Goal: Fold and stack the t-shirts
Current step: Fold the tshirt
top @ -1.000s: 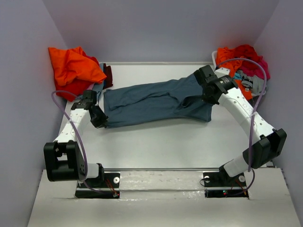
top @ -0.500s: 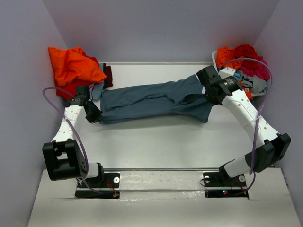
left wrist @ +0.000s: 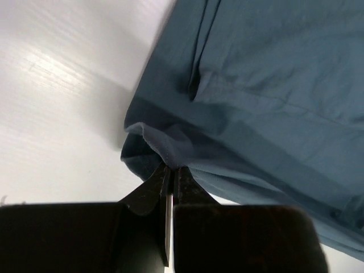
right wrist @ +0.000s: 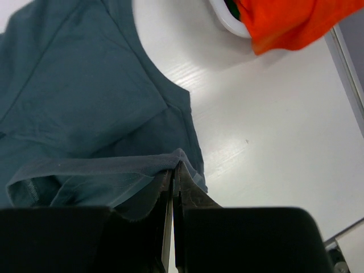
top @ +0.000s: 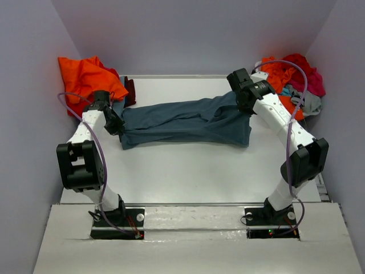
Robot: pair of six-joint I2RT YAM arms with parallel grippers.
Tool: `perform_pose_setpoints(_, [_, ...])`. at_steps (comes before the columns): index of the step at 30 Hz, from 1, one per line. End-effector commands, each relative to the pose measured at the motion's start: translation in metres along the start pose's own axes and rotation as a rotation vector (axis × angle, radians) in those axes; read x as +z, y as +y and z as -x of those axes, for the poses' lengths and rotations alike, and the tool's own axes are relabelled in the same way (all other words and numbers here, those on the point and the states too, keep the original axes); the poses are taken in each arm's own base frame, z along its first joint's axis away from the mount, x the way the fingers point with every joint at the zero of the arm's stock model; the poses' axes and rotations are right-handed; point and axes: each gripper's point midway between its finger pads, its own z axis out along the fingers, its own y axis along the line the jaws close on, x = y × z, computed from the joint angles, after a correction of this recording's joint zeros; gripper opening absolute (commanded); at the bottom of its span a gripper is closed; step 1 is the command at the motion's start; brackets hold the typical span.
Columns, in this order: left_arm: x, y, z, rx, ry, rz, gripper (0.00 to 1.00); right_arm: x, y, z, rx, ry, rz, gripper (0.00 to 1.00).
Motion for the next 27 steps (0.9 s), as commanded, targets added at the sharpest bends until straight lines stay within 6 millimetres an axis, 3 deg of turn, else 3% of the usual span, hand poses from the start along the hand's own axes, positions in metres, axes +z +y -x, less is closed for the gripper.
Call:
perform_pose_setpoints(1, [-0.005,-0.021,0.036,0.022,-0.086,-0.043,0.06,-0.004,0.022,0.045,0.045,-0.103,0.055,0.07])
perform_pose_setpoints(12, [0.007,-0.067,0.066,0.069,-0.120,-0.069,0.06,0.019,0.060,0.067,0.020,-0.124,0.077,0.07])
perform_pose_setpoints(16, [0.021,-0.074,0.064,0.085,-0.104,-0.042,0.06,0.028,0.068,0.073,0.019,-0.131,0.080,0.07])
perform_pose_setpoints(27, [0.045,-0.071,0.050,0.091,-0.060,-0.006,0.06,0.064,0.087,0.063,-0.013,-0.090,0.065,0.07])
